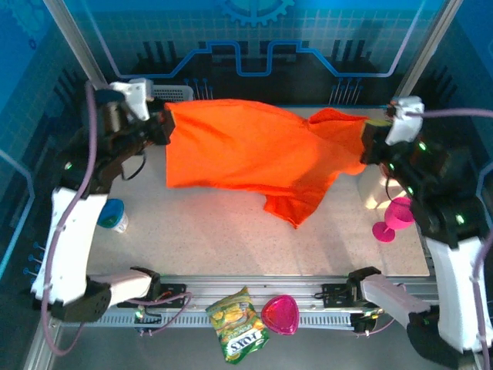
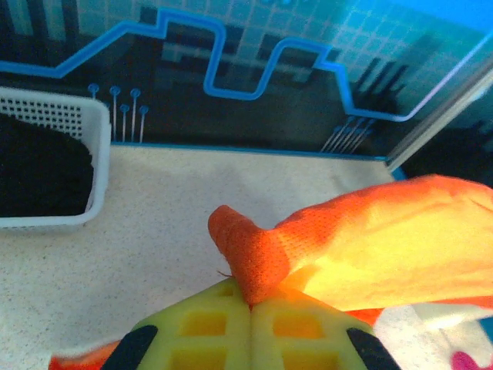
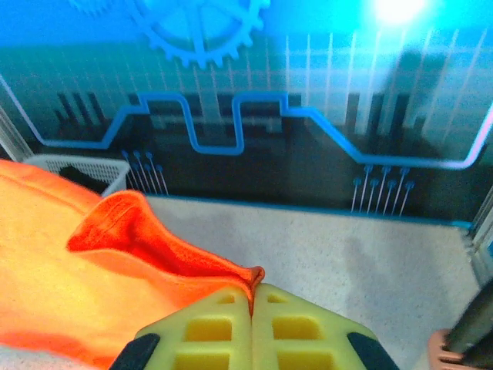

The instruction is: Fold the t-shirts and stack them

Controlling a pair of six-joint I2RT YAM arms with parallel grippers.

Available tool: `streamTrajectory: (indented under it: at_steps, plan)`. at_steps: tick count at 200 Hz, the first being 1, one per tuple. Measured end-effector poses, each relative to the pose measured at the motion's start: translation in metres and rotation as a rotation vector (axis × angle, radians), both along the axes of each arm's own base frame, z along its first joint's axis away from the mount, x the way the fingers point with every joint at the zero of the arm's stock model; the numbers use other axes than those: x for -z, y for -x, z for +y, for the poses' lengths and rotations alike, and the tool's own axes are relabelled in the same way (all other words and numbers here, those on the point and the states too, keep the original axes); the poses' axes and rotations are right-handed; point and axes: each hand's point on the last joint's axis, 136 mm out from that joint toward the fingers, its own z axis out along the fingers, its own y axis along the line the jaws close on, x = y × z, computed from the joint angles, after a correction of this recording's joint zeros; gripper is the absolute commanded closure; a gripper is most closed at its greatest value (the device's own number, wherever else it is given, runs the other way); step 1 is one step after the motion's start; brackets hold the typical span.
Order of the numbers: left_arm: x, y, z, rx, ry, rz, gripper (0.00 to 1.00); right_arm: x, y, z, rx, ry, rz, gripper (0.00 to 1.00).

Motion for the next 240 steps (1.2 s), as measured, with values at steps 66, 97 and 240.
streamTrajectory:
  at_steps: [66,97,240]
  plan:
    - [-0.054,0.142,0.011,0.126,0.096,-0.235,1.00,-0.100,0.152,-0.027,-0.059,-0.076,-0.320,1.00]
    - [-0.066,0.174,0.018,0.133,0.121,-0.285,1.00,-0.125,0.203,-0.033,-0.061,-0.080,-0.416,1.00]
    - [0.073,-0.033,-0.002,-0.005,-0.073,0.071,0.98,-0.003,-0.080,-0.004,0.030,0.168,0.107,1.00]
